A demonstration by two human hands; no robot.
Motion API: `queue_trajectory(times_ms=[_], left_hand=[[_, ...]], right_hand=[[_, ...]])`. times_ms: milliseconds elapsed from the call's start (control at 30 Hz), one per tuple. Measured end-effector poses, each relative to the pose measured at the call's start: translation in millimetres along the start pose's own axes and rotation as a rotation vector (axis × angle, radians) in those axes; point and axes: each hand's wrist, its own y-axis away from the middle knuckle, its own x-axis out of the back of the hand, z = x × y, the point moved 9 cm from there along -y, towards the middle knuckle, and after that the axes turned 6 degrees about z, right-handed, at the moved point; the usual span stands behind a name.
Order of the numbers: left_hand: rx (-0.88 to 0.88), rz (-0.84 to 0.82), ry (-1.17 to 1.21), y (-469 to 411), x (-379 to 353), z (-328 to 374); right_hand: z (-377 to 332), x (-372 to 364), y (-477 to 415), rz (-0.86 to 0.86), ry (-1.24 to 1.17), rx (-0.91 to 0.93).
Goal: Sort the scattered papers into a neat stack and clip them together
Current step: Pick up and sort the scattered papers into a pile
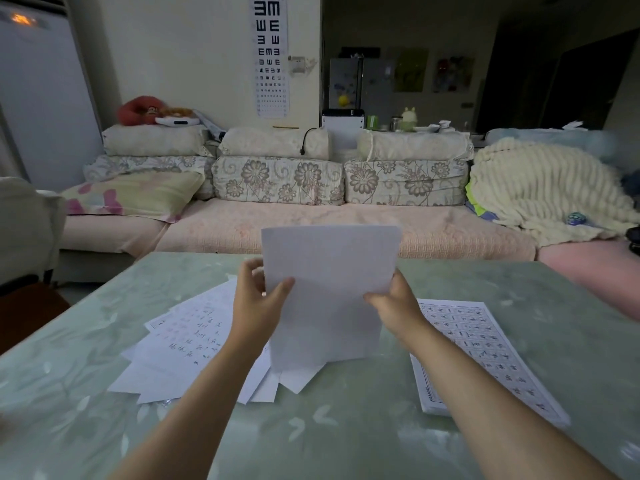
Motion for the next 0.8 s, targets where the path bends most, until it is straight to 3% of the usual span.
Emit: queue_trajectory(times_ms=[533, 667, 800], left_hand=[[0.144, -0.123, -0.305, 8, -20, -30], [0.191, -0.224, -0.398, 7, -37, -32], [0.327, -0.349, -0.34, 30, -74, -44]], right_hand=[[39, -2, 3, 0.03, 0.193, -0.087], [40, 25, 3, 0.02, 0.199, -0.146], [62, 63, 2, -0.006, 0.238, -0.29]])
